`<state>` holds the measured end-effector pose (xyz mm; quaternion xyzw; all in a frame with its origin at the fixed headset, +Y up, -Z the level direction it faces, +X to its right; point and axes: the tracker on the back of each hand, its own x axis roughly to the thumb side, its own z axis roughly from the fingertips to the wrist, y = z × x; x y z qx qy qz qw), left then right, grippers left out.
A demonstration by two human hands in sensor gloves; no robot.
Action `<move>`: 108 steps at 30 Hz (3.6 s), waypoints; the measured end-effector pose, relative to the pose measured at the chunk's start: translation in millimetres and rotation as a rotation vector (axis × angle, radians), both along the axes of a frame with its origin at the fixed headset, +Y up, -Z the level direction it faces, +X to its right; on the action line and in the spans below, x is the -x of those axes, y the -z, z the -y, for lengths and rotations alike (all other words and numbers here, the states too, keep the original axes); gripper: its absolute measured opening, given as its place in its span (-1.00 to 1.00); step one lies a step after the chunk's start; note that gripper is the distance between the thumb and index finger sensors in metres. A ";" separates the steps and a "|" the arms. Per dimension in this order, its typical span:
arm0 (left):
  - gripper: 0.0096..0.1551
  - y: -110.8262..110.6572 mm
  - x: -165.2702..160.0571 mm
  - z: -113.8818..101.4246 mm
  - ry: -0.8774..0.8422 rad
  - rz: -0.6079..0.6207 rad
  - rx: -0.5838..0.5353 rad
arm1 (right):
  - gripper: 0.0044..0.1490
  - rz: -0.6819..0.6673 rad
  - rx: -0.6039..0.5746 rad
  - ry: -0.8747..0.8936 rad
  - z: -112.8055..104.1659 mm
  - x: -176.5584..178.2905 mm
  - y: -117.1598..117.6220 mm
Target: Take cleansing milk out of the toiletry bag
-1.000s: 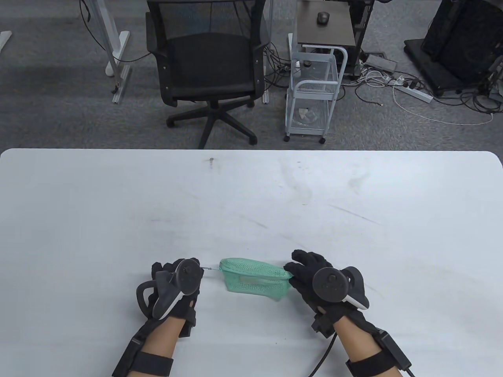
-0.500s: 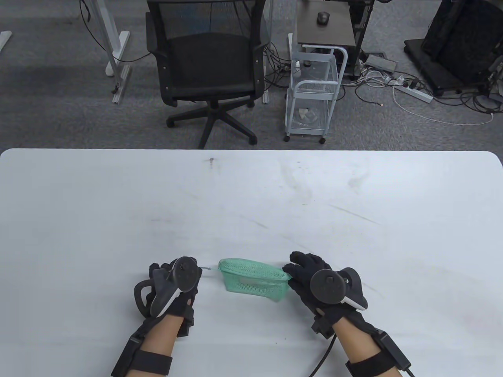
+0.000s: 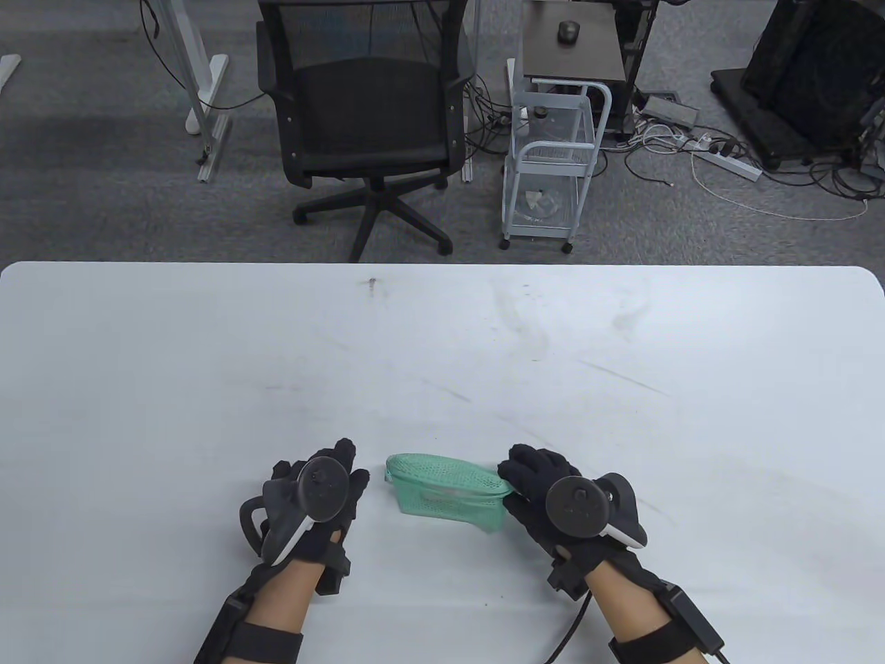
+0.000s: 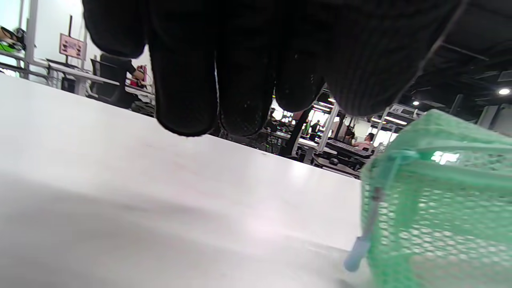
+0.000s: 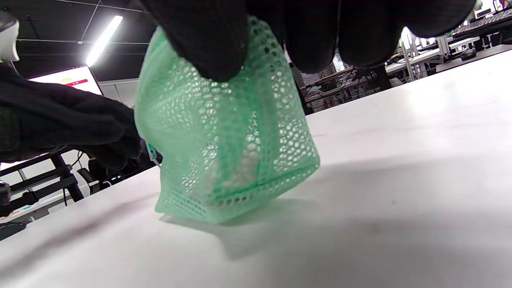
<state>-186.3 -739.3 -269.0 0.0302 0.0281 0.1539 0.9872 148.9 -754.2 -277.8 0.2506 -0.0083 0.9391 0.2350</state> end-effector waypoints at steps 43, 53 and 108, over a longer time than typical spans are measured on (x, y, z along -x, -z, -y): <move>-0.58 -22.6 -37.3 -13.2 -0.076 0.268 -0.148 | -0.29 -0.145 -0.031 0.128 -16.8 6.8 -14.4; -0.58 -31.2 -48.7 -15.2 -0.103 0.325 -0.163 | -0.46 -0.205 -0.152 0.102 -26.7 20.0 -29.3; -0.36 -28.3 -64.4 -6.7 -0.052 0.350 -0.054 | -0.19 -0.106 -0.124 -0.556 34.1 70.2 -12.5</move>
